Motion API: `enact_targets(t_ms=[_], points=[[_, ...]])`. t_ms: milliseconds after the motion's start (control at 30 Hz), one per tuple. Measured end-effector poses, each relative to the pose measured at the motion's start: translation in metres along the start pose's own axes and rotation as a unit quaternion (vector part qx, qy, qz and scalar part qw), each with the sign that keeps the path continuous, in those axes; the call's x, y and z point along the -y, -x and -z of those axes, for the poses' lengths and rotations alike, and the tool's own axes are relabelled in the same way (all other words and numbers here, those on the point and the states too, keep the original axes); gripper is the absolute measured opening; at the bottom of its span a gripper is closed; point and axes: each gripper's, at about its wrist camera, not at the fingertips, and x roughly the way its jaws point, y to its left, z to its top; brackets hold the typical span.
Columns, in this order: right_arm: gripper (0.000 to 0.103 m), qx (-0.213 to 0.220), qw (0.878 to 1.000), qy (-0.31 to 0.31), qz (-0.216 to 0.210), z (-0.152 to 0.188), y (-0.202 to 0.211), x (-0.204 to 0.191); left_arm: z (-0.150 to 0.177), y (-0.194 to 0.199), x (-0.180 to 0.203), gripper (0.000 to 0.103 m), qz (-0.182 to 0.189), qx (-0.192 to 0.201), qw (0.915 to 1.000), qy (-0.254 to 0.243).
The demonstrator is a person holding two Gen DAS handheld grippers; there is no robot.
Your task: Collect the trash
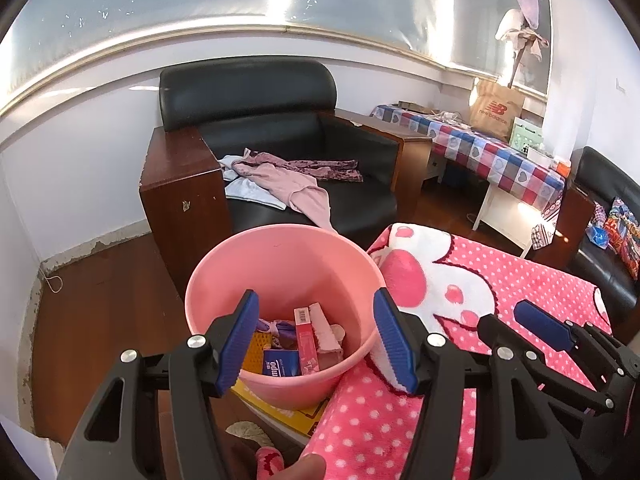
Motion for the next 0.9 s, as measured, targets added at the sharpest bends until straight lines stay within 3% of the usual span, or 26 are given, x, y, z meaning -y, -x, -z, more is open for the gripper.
enact_targets(t_ms=[900], points=[[0.042, 0.000, 1.000, 0.002, 0.005, 0.011, -0.001, 0.018, 0.001, 0.002, 0.011, 0.059, -0.015, 0.000, 0.9999, 0.001]])
